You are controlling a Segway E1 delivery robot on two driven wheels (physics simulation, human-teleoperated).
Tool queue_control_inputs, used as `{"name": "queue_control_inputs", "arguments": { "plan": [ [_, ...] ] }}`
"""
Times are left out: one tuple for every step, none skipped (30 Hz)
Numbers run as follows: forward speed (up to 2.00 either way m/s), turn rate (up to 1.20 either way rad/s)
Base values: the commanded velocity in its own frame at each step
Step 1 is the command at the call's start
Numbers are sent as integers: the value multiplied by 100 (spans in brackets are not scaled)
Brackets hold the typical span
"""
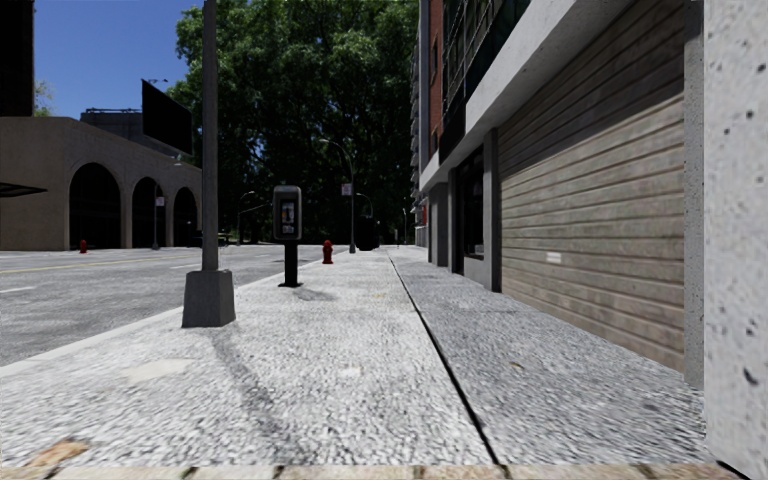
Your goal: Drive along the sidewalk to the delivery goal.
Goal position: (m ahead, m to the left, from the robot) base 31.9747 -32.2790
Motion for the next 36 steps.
{"name": "queue_control_inputs", "arguments": {
  "plan": [
    [200, 0],
    [200, 0],
    [200, 0],
    [200, 0],
    [200, 0],
    [200, 0],
    [200, 0],
    [200, 0],
    [200, 0],
    [200, 0],
    [200, 0],
    [200, 0],
    [200, 0],
    [200, 0],
    [200, 0],
    [200, 0],
    [200, 0],
    [200, 0],
    [200, 0],
    [200, 0],
    [200, 0],
    [200, 0],
    [200, 0],
    [200, 0],
    [200, 0],
    [200, 0],
    [200, 0],
    [200, 0],
    [200, 0],
    [200, 0],
    [200, 0],
    [200, 0],
    [200, 0],
    [200, 0],
    [200, 0],
    [200, 0]
  ]
}}
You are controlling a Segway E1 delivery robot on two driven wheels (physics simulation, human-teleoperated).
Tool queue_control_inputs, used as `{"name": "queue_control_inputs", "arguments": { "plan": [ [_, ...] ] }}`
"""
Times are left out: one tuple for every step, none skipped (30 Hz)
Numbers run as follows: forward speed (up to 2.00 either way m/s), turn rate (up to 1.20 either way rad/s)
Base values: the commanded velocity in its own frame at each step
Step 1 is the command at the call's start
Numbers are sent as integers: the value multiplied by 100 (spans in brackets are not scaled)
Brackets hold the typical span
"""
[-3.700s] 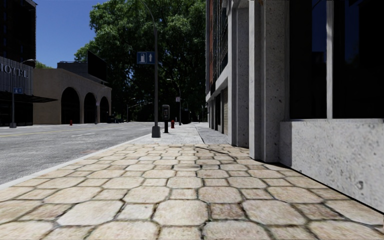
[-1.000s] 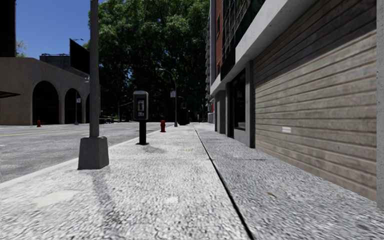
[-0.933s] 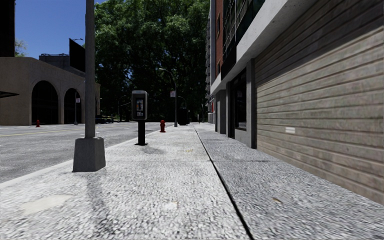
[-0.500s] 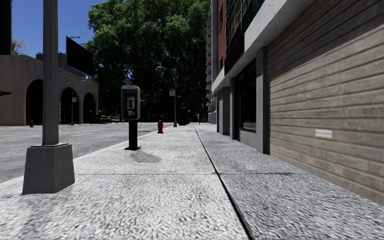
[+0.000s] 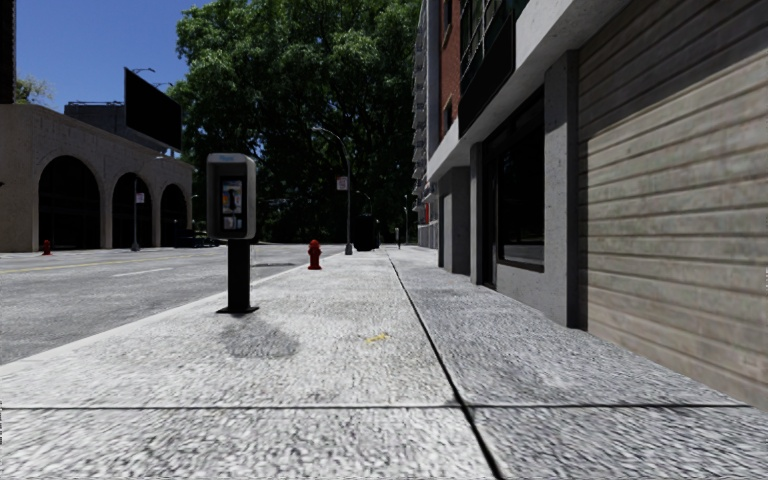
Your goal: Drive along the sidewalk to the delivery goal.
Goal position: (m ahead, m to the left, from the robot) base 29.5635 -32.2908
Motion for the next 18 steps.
{"name": "queue_control_inputs", "arguments": {
  "plan": [
    [200, 0],
    [200, 0],
    [200, 0],
    [200, 0],
    [200, 0],
    [200, 0],
    [200, 0],
    [200, 0],
    [200, 0],
    [200, 0],
    [200, 0],
    [200, 0],
    [200, 0],
    [200, 0],
    [200, 0],
    [200, 0],
    [200, 0],
    [200, 0]
  ]
}}
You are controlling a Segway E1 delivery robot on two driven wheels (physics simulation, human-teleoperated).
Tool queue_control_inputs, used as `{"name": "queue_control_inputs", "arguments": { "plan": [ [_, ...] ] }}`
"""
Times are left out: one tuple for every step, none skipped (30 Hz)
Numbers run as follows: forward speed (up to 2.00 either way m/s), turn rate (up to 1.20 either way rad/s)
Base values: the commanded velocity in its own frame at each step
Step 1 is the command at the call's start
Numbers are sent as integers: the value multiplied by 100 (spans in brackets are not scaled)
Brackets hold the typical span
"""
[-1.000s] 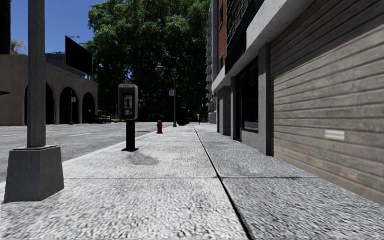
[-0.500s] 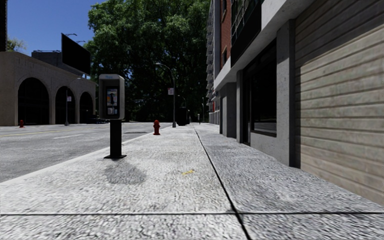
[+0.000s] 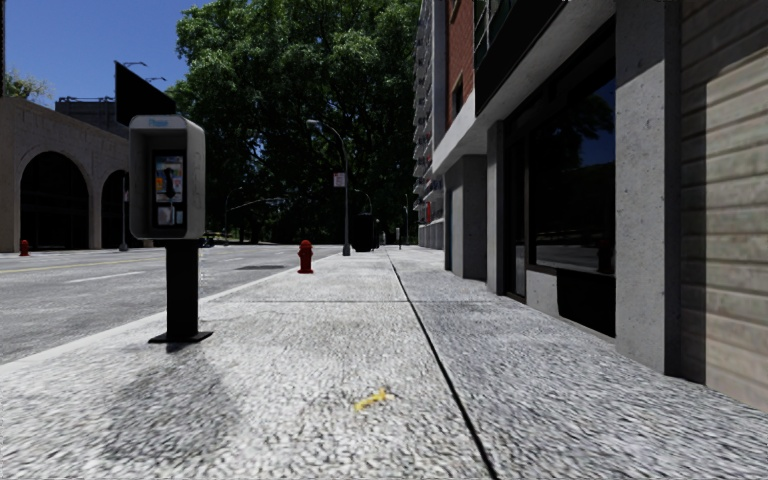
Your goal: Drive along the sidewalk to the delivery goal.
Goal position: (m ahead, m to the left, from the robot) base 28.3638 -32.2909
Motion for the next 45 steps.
{"name": "queue_control_inputs", "arguments": {
  "plan": [
    [200, 0],
    [200, 0],
    [200, 0],
    [200, 0],
    [200, 0],
    [200, 0],
    [200, 0],
    [200, 0],
    [200, 0],
    [200, 0],
    [200, 0],
    [200, 0],
    [200, 0],
    [200, 0],
    [200, 0],
    [200, 0],
    [200, 0],
    [200, 0],
    [200, 0],
    [200, 0],
    [200, 0],
    [200, 0],
    [200, 0],
    [200, 0],
    [200, 0],
    [200, 0],
    [200, 0],
    [200, 0],
    [200, 0],
    [200, 0],
    [200, 0],
    [200, 0],
    [200, 0],
    [200, 0],
    [200, 0],
    [200, 0],
    [200, 0],
    [200, 0],
    [200, 0],
    [200, 0],
    [200, 0],
    [200, 0],
    [200, 0],
    [200, 0],
    [200, 0]
  ]
}}
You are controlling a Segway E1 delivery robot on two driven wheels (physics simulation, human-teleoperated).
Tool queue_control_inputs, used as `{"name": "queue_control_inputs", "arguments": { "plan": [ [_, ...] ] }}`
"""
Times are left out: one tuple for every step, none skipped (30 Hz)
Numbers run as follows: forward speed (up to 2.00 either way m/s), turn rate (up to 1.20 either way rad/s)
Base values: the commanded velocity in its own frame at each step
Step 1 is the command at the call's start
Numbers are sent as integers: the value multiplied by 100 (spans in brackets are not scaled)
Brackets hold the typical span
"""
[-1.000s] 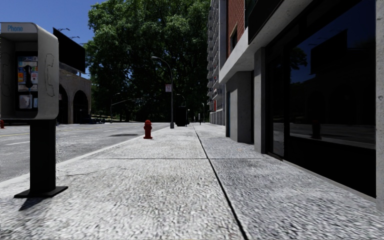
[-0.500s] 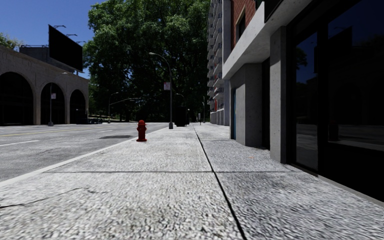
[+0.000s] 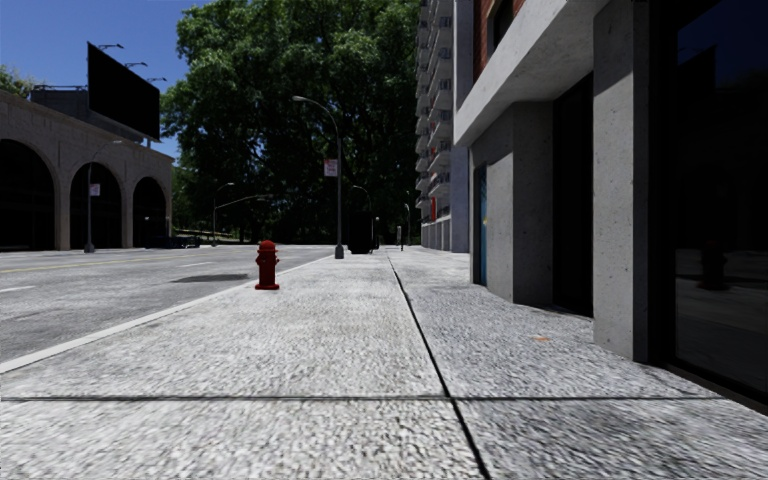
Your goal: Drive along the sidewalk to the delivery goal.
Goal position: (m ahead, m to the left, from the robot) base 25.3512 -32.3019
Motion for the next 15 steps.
{"name": "queue_control_inputs", "arguments": {
  "plan": [
    [200, 0],
    [200, 0],
    [200, 0],
    [200, 0],
    [200, 0],
    [200, 0],
    [200, 0],
    [200, 0],
    [200, 0],
    [200, 0],
    [200, 0],
    [200, 0],
    [200, 0],
    [200, 0],
    [200, 0]
  ]
}}
